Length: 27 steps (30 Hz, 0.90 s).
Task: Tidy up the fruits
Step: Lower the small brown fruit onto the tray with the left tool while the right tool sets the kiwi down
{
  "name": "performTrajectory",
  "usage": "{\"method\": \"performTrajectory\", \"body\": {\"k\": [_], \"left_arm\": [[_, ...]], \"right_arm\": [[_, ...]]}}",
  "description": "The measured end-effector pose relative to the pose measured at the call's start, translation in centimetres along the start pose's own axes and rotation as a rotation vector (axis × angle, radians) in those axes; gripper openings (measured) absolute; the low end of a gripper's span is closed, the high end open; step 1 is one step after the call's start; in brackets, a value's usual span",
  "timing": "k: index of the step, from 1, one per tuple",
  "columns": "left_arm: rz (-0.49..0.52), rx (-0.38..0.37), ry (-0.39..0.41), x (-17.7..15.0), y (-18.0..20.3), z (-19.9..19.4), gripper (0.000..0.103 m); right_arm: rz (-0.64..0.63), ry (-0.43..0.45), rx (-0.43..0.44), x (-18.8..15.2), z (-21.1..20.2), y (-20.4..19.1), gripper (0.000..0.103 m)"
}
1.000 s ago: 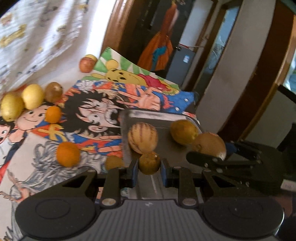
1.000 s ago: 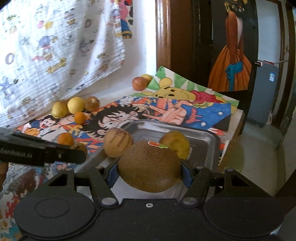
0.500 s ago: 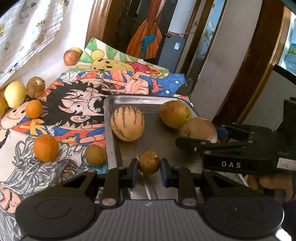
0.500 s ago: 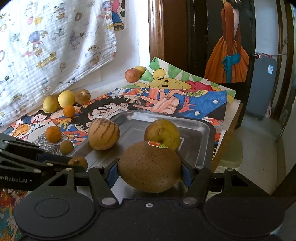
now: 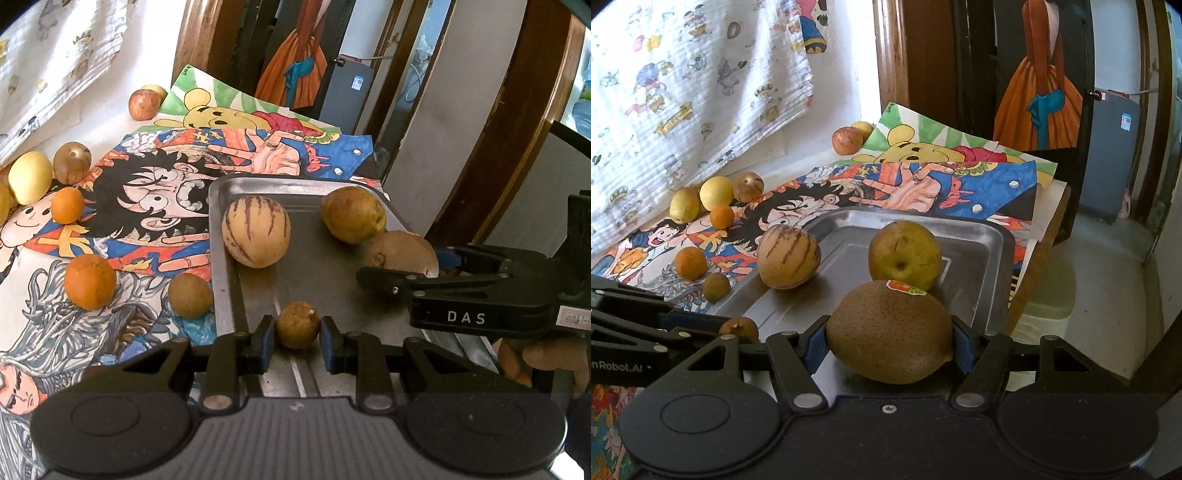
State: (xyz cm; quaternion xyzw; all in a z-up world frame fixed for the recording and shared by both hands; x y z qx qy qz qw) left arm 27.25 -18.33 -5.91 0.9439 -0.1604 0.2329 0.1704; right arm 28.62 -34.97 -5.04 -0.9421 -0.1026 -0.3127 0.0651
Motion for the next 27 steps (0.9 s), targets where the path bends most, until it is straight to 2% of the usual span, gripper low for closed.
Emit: {"method": "performTrajectory", "body": {"k": [5,14,16,17,20,21,24,27], "left_arm": [[-0.019,-0.004,-0.001,-0.2,-0.1,-0.4,0.033],[-0.062,-0.016,0.022,-1.5,-0.3,-2.1,0.041],[-0.076,-0.012,0.041,-1.8,-0.5,-2.9,0.049],[-0.085,-0.006,0.053,-2.0,-0.6,-3.4,0.056],[-0.104,0.018,0.081,-2.4,-1.0,-4.7,0.062],[-0.112,0.025,0.090,-2.7,-1.2,-5.2,0.068],[-0.138,0.059,0.120,-3.3,-1.7,-6.6,0.083],[-0.155,0.095,0.149,-4.1,-2.3,-8.1,0.092]], "right_arm": [[0.006,-0.002,0.003,0.0,-0.1,0.1,0.069],[0.019,0.033,-0.003,-0.3,-2.0,-0.3,0.078],[0.022,0.047,-0.010,-0.4,-2.8,-0.5,0.083],[0.023,0.056,-0.013,-0.4,-3.2,-0.7,0.084],[0.027,0.079,-0.018,-0.5,-4.5,-1.2,0.086],[0.029,0.086,-0.021,-0.6,-5.0,-1.4,0.087],[0.035,0.104,-0.028,-1.0,-6.2,-2.1,0.097],[0.042,0.121,-0.023,-1.5,-7.6,-3.1,0.101]]}}
Point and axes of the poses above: each gripper's, at about its wrist camera, not at the fingertips, and z roughly the way its jaws point, y to its right, x to its top, the point moved 6 cm from there along z, roughly the way its jaws point, and after that the axes turned 15 degrees about -y, right-handed, at the moved point
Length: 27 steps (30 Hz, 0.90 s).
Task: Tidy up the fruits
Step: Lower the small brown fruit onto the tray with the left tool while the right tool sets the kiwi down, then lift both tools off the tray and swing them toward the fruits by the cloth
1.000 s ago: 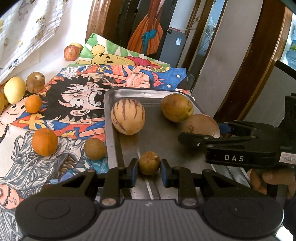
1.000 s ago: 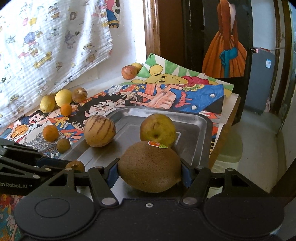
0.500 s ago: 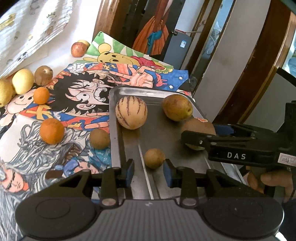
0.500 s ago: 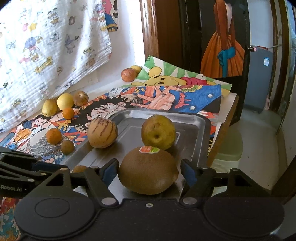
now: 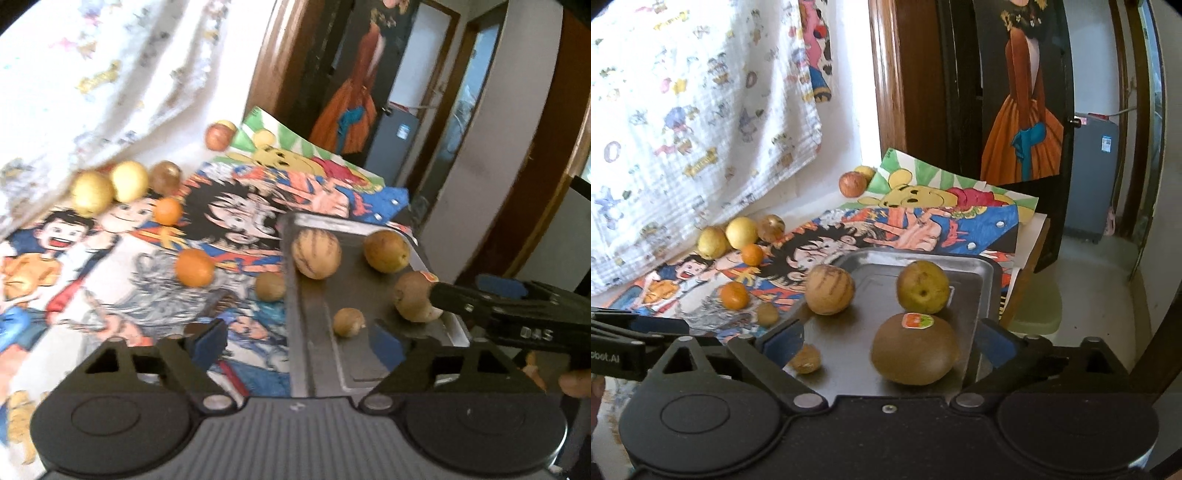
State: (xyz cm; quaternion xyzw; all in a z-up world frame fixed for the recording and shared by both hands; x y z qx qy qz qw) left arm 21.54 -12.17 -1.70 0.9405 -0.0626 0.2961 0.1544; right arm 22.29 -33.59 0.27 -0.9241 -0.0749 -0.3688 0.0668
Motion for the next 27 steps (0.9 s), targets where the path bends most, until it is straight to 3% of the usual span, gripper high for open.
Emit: {"method": "performTrajectory", "body": {"k": [3,9,18,23,27], "left_arm": [[-0.019,0.024,0.033,-0.6,-0.7,-1.5,0.101],[-0.045,0.070,0.068,-2.1,-1.9,-4.1,0.102],[-0.031,0.180,-0.022,-5.6,-3.4,-5.9,0.103],[-0.039,0.178,-0.041,-7.0,-4.7,-6.7,0.103],[-0.044,0.186,-0.037,-7.8,-6.0,-7.9,0.103]], "right_arm": [[0.004,0.009,0.000,-0.6,-1.6,-1.2,0.102],[0.015,0.010,-0.019,-2.3,-4.3,-3.6,0.102],[0.020,-0.085,-0.089,-5.3,-7.6,-7.4,0.102],[-0.018,-0.142,-0.131,-6.6,-8.9,-10.2,0.102],[-0.025,-0.178,-0.092,-7.2,-9.2,-12.4,0.102]]}}
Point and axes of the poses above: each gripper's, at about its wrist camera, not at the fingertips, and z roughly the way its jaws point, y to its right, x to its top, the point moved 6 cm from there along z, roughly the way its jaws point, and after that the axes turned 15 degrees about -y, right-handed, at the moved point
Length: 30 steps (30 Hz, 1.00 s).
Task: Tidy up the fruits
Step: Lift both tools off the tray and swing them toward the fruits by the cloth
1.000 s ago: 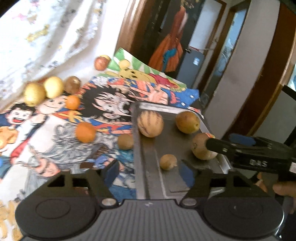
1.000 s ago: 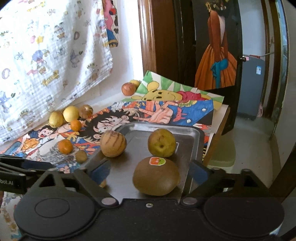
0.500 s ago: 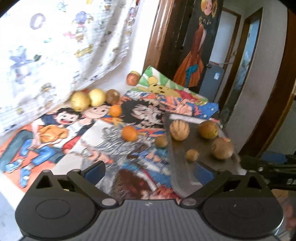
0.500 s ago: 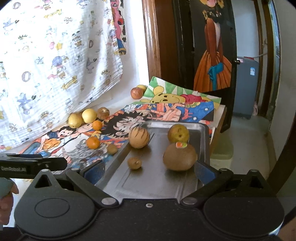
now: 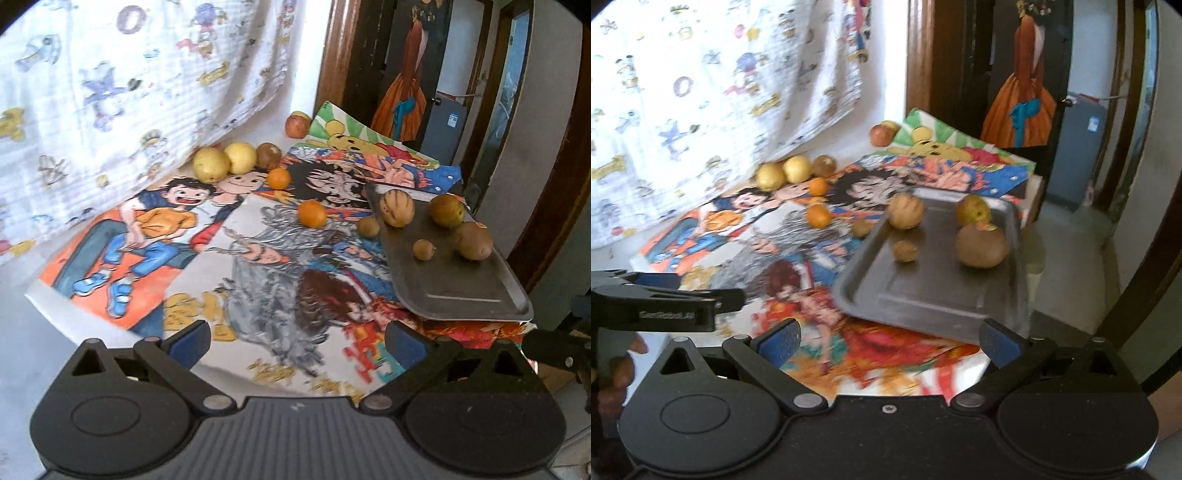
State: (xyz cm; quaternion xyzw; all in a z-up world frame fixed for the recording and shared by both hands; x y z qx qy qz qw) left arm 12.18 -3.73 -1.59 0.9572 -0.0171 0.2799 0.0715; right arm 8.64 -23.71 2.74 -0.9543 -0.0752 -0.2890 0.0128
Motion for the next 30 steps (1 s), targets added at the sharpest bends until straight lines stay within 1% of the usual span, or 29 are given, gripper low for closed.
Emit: {"method": "performTrajectory", "body": {"k": [2,4,7,12,15,18,22,24,25,26,28,30], "left_arm": [[-0.014,0.012,0.007,-0.1,-1.0,-0.4,0.103],[-0.034,0.022,0.011,-0.2,-2.2,-0.7,0.103],[-0.065,0.035,0.018,-0.2,-3.9,-1.2,0.103],[-0.093,0.065,0.028,0.4,-6.1,-1.7,0.103],[-0.079,0.094,0.035,1.4,-6.9,-2.1,0.103],[-0.052,0.135,0.064,3.3,-7.4,-2.7,0.103],[-0.025,0.168,0.125,6.5,-8.0,-4.6,0.103],[-0.015,0.179,0.155,8.0,-8.4,-5.5,0.103],[-0.012,0.184,0.166,8.7,-8.5,-5.7,0.103],[-0.011,0.187,0.173,9.2,-8.6,-5.8,0.103],[-0.008,0.185,0.175,10.1,-8.9,-5.5,0.103],[-0.010,0.186,0.161,10.7,-9.3,-4.6,0.103]], "right_arm": [[-0.032,-0.011,0.019,-0.1,0.0,-1.1,0.102],[-0.060,-0.013,0.002,0.0,-0.2,-1.8,0.102],[-0.072,-0.016,0.008,0.5,-0.2,-2.4,0.102],[-0.091,-0.004,0.024,2.0,-0.6,-3.3,0.102],[-0.095,0.018,0.045,3.6,-1.0,-3.8,0.102],[-0.041,0.069,0.120,6.5,-2.1,-4.6,0.102],[0.089,0.174,0.337,12.3,-5.1,-5.4,0.102],[0.121,0.230,0.437,15.4,-6.6,-5.6,0.103],[0.120,0.255,0.465,16.7,-7.1,-5.7,0.103],[0.112,0.279,0.474,17.9,-7.5,-5.8,0.103],[0.089,0.321,0.469,19.7,-7.5,-5.8,0.103],[0.067,0.341,0.470,20.7,-6.7,-5.5,0.103]]}}
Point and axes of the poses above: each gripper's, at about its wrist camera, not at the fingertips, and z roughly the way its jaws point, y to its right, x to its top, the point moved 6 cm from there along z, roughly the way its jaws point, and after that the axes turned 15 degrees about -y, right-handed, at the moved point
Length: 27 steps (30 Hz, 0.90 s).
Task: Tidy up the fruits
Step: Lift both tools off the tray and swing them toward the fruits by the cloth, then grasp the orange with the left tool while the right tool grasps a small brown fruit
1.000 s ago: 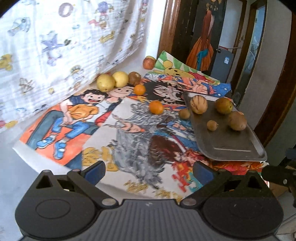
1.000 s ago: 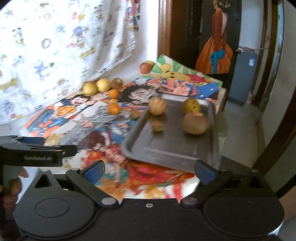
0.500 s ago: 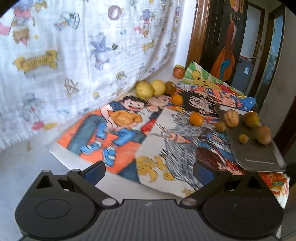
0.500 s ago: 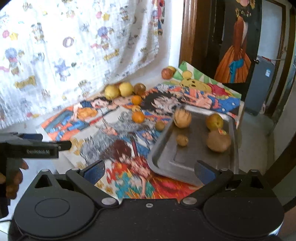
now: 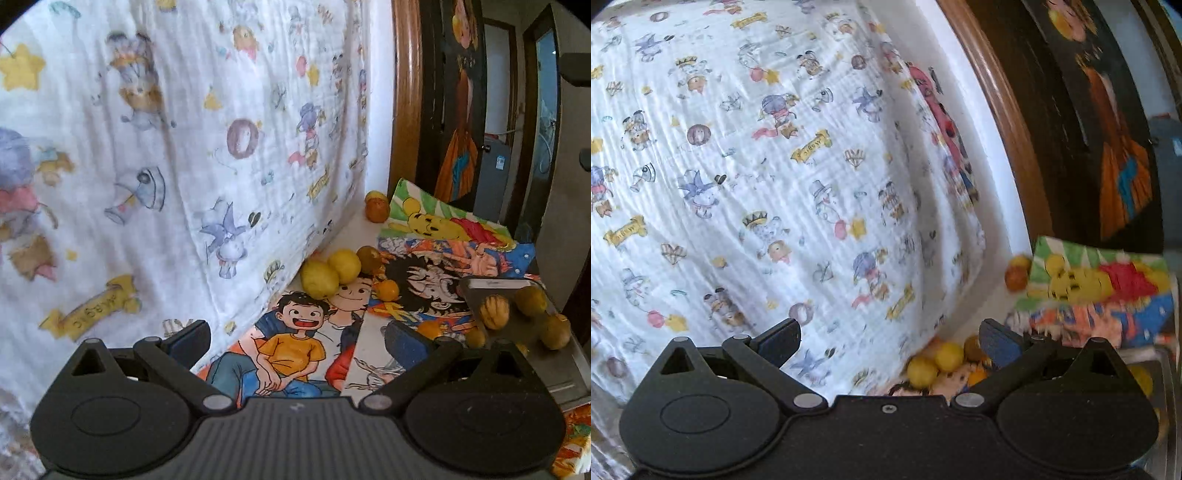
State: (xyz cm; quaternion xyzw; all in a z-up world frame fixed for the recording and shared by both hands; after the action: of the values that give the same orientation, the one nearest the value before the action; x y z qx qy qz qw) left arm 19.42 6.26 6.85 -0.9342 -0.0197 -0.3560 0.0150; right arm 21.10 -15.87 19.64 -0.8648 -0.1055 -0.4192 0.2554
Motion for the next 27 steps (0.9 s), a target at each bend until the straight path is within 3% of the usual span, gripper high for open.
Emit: {"method": "performTrajectory", "body": {"k": [3,11,18,27], "left_arm": [[0.009,-0.007,-0.025,0.1,0.0,2.0,0.103],[0.086,-0.073,-0.079,0.4,2.7,7.5,0.103],[0.220,-0.108,-0.098,1.1,6.4,11.8,0.103],[0.401,-0.187,-0.086,2.1,10.1,15.3,0.103]], "right_arm": [[-0.003,-0.023,0.002,-0.5,2.0,2.2,0.103],[-0.006,-0.226,-0.173,-6.1,7.8,8.7,0.103],[-0.296,-0.333,-0.330,-10.9,10.5,11.7,0.102],[-0.506,-0.416,-0.356,-12.8,13.7,12.4,0.089]]}}
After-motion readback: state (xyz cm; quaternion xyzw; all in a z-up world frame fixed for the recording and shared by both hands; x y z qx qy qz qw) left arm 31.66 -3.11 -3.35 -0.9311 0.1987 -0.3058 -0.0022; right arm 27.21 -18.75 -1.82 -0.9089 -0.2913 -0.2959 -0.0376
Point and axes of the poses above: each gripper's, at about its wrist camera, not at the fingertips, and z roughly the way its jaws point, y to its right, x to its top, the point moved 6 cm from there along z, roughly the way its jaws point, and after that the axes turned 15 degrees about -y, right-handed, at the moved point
